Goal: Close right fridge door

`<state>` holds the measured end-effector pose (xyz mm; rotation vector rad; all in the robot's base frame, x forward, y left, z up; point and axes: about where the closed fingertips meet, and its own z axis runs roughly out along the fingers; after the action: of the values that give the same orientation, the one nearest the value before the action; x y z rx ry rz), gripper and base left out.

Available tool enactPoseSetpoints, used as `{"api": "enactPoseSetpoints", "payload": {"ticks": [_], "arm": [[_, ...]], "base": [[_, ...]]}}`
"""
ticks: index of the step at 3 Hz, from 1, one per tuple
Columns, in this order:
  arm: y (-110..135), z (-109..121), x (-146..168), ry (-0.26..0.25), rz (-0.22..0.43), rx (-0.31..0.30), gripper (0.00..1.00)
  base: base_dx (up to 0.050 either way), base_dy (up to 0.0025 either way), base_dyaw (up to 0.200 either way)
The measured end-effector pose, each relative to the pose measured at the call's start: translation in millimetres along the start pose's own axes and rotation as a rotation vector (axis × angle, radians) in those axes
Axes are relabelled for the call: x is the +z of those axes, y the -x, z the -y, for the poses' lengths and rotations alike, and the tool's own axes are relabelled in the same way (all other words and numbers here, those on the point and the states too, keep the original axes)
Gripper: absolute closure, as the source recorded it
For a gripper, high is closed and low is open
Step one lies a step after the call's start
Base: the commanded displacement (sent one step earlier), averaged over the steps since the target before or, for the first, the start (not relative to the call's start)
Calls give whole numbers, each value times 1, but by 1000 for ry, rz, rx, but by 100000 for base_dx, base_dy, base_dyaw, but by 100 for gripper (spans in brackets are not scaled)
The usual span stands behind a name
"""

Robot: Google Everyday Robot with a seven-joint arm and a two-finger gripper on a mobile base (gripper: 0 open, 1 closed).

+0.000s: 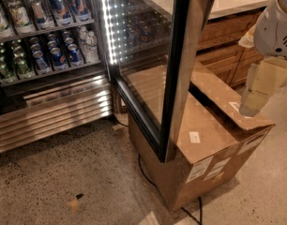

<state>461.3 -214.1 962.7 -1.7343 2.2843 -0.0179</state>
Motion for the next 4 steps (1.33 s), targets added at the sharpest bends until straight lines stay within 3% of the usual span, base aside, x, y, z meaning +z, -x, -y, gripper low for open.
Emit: {"api": "enactPoseSetpoints", "payload": {"ticks": [2, 3, 4], "arm": [[-1, 17, 49, 124, -43, 31, 0], [-1, 17, 49, 124, -43, 31, 0], [5, 39, 46, 114, -40, 45, 0]], "base": [[0, 0, 0], [0, 0, 0], [0, 0, 0]]}}
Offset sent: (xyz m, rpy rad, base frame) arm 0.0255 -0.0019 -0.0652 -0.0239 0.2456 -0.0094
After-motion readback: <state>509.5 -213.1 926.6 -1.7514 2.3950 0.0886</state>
